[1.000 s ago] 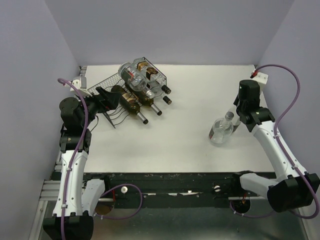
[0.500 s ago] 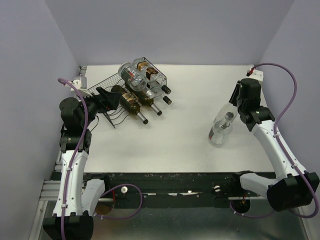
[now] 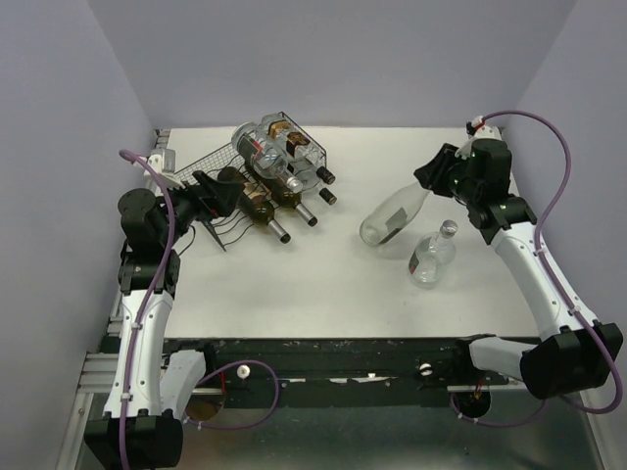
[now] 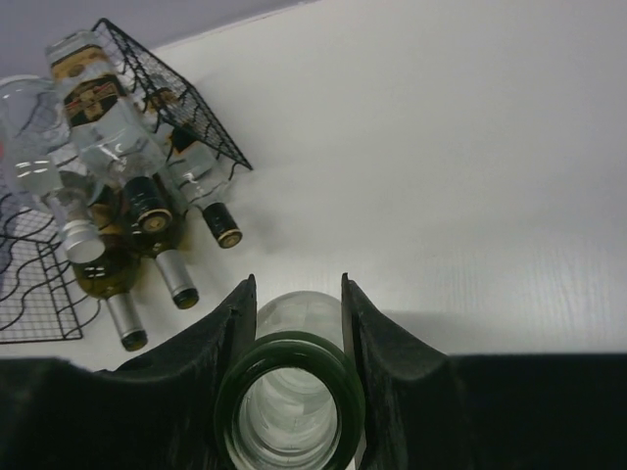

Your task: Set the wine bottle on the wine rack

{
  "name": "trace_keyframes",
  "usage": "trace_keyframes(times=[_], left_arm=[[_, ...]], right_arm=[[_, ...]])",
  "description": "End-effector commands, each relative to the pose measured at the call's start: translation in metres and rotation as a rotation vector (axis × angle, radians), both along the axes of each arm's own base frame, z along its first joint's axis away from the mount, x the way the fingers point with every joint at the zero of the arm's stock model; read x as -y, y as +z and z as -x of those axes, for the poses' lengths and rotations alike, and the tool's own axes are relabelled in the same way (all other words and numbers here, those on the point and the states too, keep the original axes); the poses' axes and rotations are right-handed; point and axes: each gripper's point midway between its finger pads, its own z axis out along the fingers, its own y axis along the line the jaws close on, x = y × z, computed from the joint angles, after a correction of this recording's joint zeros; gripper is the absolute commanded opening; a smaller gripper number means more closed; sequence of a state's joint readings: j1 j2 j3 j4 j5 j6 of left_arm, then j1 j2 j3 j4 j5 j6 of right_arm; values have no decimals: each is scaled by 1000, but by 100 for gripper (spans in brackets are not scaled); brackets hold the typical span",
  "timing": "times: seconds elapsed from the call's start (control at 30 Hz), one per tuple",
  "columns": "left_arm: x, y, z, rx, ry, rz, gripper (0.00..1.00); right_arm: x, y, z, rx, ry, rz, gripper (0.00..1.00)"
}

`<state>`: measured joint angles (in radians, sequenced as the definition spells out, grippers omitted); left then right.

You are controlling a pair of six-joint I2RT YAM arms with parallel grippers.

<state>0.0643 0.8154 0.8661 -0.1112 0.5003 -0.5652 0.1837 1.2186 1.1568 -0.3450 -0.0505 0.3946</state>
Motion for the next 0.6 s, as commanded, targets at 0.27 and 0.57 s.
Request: trace_keyframes(times=[0.27,0.57], left_arm=[[87,5,25,64,-461,67,99],[161,-36,76,72,-793,-21,99]], right_arm=[[-101,78,45,74,392,-371,1],[-133,88,90,44,581,-387,1]])
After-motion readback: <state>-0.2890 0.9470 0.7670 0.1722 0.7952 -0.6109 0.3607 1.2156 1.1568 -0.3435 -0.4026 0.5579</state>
